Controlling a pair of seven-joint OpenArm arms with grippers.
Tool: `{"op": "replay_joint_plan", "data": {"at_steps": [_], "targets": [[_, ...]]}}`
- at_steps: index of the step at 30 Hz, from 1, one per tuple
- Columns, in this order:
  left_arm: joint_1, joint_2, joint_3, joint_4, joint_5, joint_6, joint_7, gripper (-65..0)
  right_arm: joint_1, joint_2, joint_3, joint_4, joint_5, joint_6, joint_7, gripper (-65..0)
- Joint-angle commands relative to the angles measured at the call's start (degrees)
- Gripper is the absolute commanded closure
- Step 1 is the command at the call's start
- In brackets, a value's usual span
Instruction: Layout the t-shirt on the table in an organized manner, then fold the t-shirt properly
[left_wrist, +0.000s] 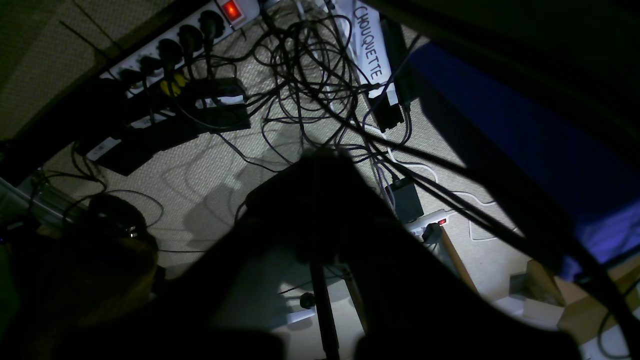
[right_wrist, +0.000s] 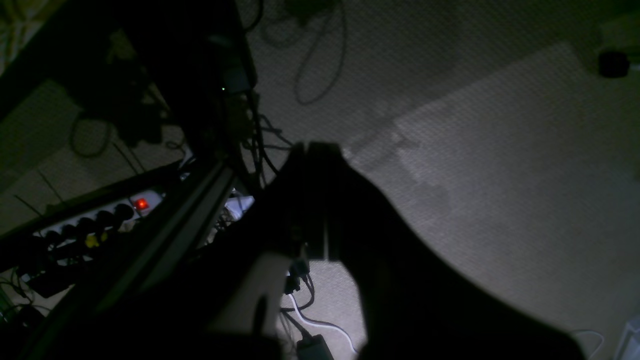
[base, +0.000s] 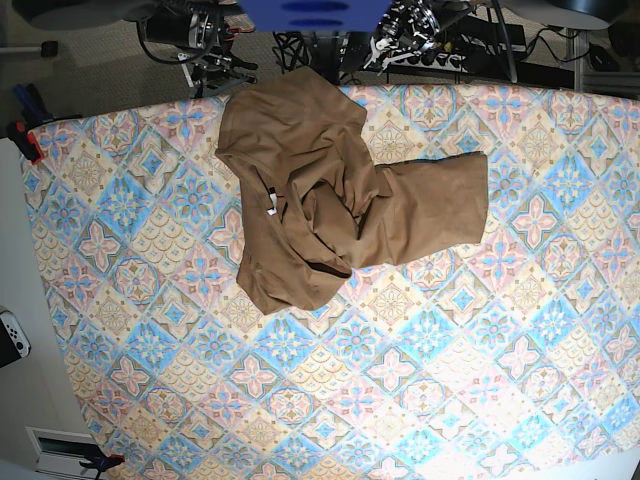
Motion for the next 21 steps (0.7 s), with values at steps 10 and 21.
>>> {"op": "replay_joint_plan", "data": {"at_steps": [10, 21], "targets": [[0.22, 0.24, -0.14, 0.07, -4.73, -0.18, 0.07, 0.0, -0.67, 0.66, 0.22, 0.12, 0.28, -0.37, 1.4, 0.0], [5.23, -3.71, -0.14, 0.34, -17.65, -0.27, -16.9, 0.0, -9.99, 0.66, 0.22, 0.12, 0.36, -0.37, 26.71, 0.0]]}}
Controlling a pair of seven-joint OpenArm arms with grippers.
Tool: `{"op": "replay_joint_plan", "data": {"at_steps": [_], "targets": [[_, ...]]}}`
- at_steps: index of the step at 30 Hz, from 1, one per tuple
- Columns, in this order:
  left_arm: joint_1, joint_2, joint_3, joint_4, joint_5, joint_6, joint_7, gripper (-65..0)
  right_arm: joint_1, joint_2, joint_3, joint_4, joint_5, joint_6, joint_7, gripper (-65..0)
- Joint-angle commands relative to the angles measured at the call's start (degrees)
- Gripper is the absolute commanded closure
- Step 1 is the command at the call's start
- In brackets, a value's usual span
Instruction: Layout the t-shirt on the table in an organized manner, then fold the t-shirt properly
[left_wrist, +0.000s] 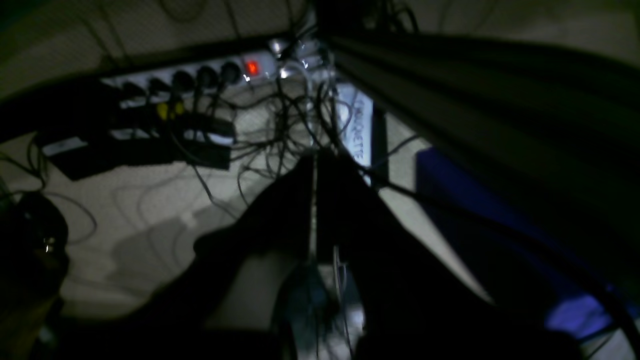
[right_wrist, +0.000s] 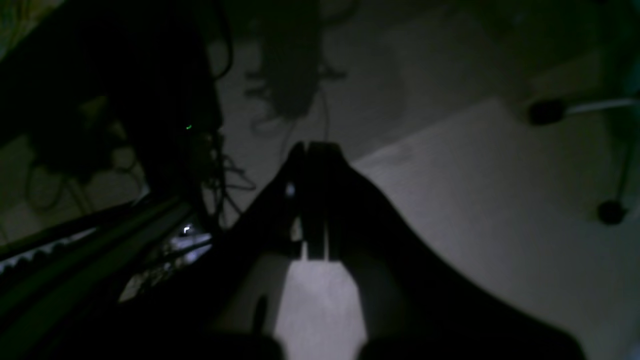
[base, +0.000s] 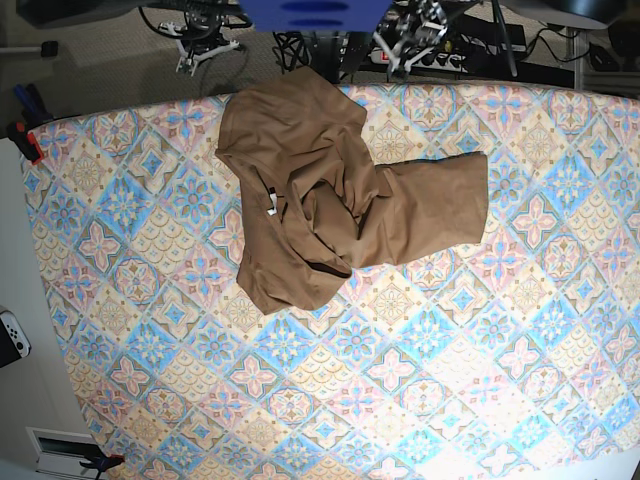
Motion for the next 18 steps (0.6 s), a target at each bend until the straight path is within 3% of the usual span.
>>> {"op": "replay_joint_plan", "data": {"at_steps": [1, 13, 16, 18], "targets": [[1.72, -0.61, -0.1, -0.1, 0.14, -0.29, -2.2, 0.0, -0.6, 0.2, 0.09, 0.12, 0.17, -0.15, 2.79, 0.0], [11.3, -1.32, -0.19, -0.28, -0.83, -0.2, -33.68, 0.0, -7.45, 0.2, 0.09, 0.12, 0.26, -0.15, 28.72, 0.0], [13.76, -1.32, -0.19, -0.1, -4.52, -0.29, -42.73, 0.0, -8.6, 0.2, 0.09, 0.12, 0.17, -0.15, 28.46, 0.0], [14.82, -1.14, -0.1, 1.92, -7.33, -0.29, -42.29, 0.0, -8.86, 0.2, 0.09, 0.12, 0.17, -0.15, 28.46, 0.0]]}}
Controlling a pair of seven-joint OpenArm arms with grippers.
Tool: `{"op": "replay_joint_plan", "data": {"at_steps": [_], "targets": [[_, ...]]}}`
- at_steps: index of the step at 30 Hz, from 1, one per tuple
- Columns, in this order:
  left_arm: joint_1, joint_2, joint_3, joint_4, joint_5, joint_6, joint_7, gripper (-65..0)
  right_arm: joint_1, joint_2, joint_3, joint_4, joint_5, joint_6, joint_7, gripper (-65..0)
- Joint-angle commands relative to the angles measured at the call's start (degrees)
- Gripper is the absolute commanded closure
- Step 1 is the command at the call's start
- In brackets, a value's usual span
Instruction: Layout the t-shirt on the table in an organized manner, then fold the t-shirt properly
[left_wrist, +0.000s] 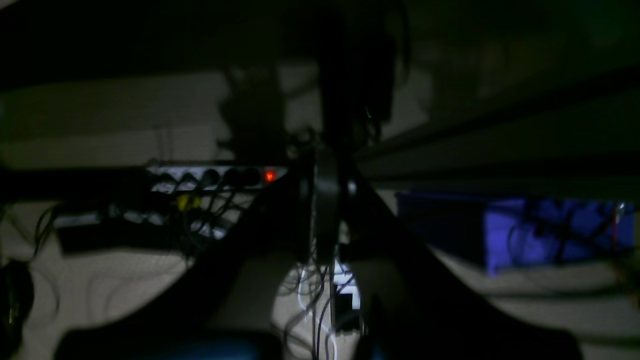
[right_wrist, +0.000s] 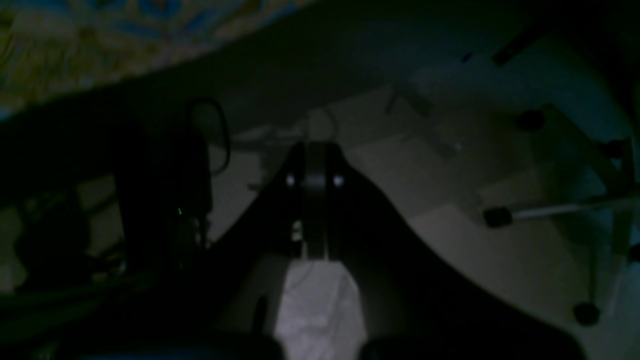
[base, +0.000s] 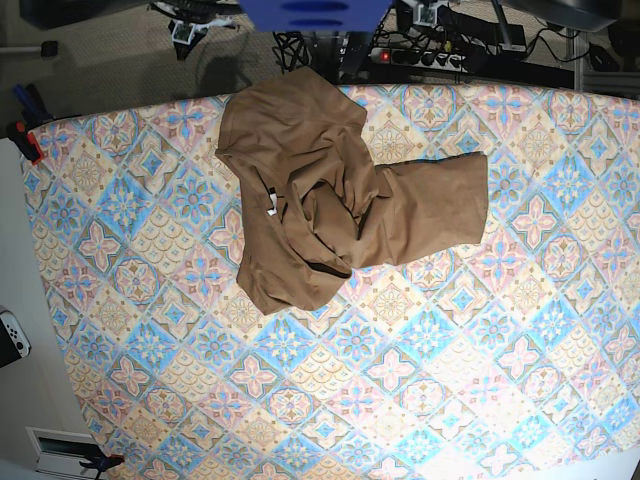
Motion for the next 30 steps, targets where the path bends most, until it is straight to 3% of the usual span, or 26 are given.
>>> {"op": "replay_joint_plan", "data": {"at_steps": [1, 9, 17, 20, 23, 26, 30], "targets": [[0.42, -0.09, -0.1, 1.16, -1.94, -0.07, -1.9, 0.0, -0.38, 0.24, 0.09, -0.01, 0.34, -0.19, 1.58, 0.0], [5.69, 1.75, -0.01, 12.06, -7.57, -0.16, -2.08, 0.0, -7.41, 0.16, 0.18, 0.03, 0.25, -0.19, 1.66, 0.0], [14.31, 9.93, 0.34, 35.45, -9.42, -1.3, -2.08, 0.0, -20.77, -0.81, 0.18, 30.1, 0.34, -0.28, 1.58, 0.0], [15.89, 11.85, 0.34, 41.34, -13.2, -6.49, -2.08, 0.0, -24.2, -1.69, 0.18, 37.04, 0.43, -0.28, 1.58, 0.0], [16.59, 11.85, 0.6, 45.64, -19.79, -14.05, -2.08, 0.0, -25.7, -1.78, 0.18, 39.95, 0.43, -0.28, 1.58, 0.0], [18.62, 11.85, 5.7, 47.49, -28.49, -21.17, -2.08, 0.0, -26.05, -1.78, 0.18, 40.38, 0.43, -0.28, 1.58, 0.0], [22.66, 11.85, 13.09, 51.89, -39.13, -27.85, -2.08, 0.0, -26.14, -1.78, 0.18, 40.47, 0.43, -0.28, 1.58, 0.0]]}}
